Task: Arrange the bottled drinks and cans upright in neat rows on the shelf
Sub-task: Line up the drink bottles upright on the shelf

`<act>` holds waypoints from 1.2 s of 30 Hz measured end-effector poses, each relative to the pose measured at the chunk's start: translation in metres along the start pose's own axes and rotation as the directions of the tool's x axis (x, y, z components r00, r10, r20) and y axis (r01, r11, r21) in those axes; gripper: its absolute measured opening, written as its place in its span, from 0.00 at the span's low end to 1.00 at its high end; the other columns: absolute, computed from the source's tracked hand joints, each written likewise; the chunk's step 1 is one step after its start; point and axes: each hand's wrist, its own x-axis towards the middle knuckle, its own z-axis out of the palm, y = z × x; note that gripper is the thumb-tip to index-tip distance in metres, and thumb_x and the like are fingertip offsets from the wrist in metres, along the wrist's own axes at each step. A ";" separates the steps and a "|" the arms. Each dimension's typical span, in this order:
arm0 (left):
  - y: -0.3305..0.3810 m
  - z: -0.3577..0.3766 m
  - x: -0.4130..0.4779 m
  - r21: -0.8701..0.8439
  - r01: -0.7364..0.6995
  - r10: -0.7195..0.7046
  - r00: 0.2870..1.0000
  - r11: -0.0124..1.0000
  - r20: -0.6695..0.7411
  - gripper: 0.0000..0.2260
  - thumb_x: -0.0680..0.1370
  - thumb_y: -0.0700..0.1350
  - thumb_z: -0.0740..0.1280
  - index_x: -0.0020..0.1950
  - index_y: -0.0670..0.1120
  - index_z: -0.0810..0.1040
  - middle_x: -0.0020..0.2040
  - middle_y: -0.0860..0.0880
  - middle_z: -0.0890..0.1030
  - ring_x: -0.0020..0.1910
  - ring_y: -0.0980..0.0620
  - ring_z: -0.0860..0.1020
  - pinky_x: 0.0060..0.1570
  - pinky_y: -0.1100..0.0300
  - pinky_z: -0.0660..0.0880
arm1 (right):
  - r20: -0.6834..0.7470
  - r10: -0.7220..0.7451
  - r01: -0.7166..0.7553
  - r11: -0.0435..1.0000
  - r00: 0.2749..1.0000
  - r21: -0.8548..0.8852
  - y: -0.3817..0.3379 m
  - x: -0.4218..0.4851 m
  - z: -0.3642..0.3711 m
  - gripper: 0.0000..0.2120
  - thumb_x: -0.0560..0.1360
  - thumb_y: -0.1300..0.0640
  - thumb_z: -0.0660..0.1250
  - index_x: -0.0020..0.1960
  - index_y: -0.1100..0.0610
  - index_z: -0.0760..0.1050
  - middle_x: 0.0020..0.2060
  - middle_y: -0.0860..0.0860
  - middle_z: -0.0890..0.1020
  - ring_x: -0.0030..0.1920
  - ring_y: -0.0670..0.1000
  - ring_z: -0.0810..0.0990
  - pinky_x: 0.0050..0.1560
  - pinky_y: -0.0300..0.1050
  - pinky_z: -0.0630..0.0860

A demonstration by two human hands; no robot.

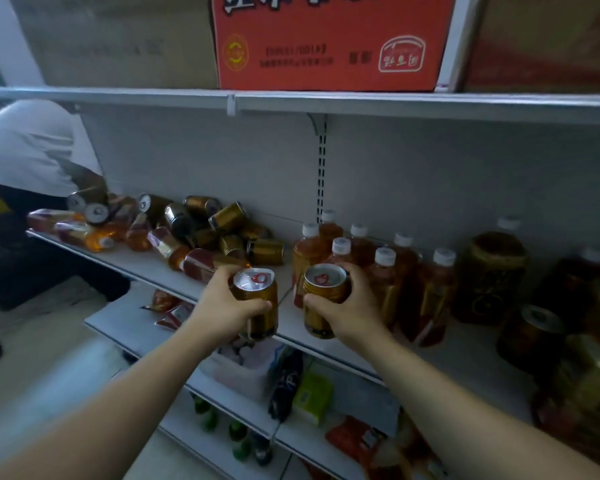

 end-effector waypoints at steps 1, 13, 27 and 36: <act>-0.002 0.004 0.010 0.010 -0.012 0.012 1.000 1.000 0.025 0.33 0.66 0.44 0.78 0.67 0.47 0.66 0.58 0.49 0.75 0.56 0.49 0.76 0.51 0.55 0.76 | -0.022 0.000 0.000 1.000 1.000 -0.004 0.006 0.005 0.003 0.21 0.67 0.58 0.77 0.50 0.43 0.71 0.45 0.40 0.80 0.45 0.31 0.77 0.45 0.29 0.71; -0.039 0.038 0.083 0.150 -0.122 0.061 0.933 0.981 0.354 0.31 0.66 0.42 0.77 0.65 0.48 0.68 0.53 0.54 0.75 0.51 0.56 0.75 0.44 0.65 0.72 | -0.205 -0.002 -0.046 0.972 0.979 -0.228 0.045 -0.007 0.024 0.30 0.64 0.52 0.80 0.52 0.32 0.64 0.53 0.35 0.64 0.54 0.24 0.64 0.50 0.19 0.62; -0.037 0.038 0.100 0.068 -0.387 0.289 0.782 0.919 0.552 0.21 0.67 0.38 0.75 0.50 0.52 0.67 0.39 0.62 0.75 0.38 0.67 0.73 0.34 0.72 0.67 | -0.479 0.184 -0.375 0.861 0.859 -0.343 0.052 -0.029 0.065 0.36 0.74 0.49 0.71 0.76 0.49 0.57 0.70 0.44 0.64 0.70 0.44 0.60 0.66 0.35 0.55; -0.042 0.041 0.107 0.030 -0.346 0.262 0.762 0.938 0.592 0.27 0.67 0.42 0.76 0.61 0.50 0.68 0.50 0.53 0.75 0.48 0.54 0.75 0.43 0.62 0.69 | -0.630 0.187 -0.484 0.807 0.754 -0.338 0.048 -0.034 0.052 0.36 0.74 0.49 0.70 0.77 0.52 0.57 0.73 0.50 0.64 0.73 0.51 0.62 0.71 0.46 0.60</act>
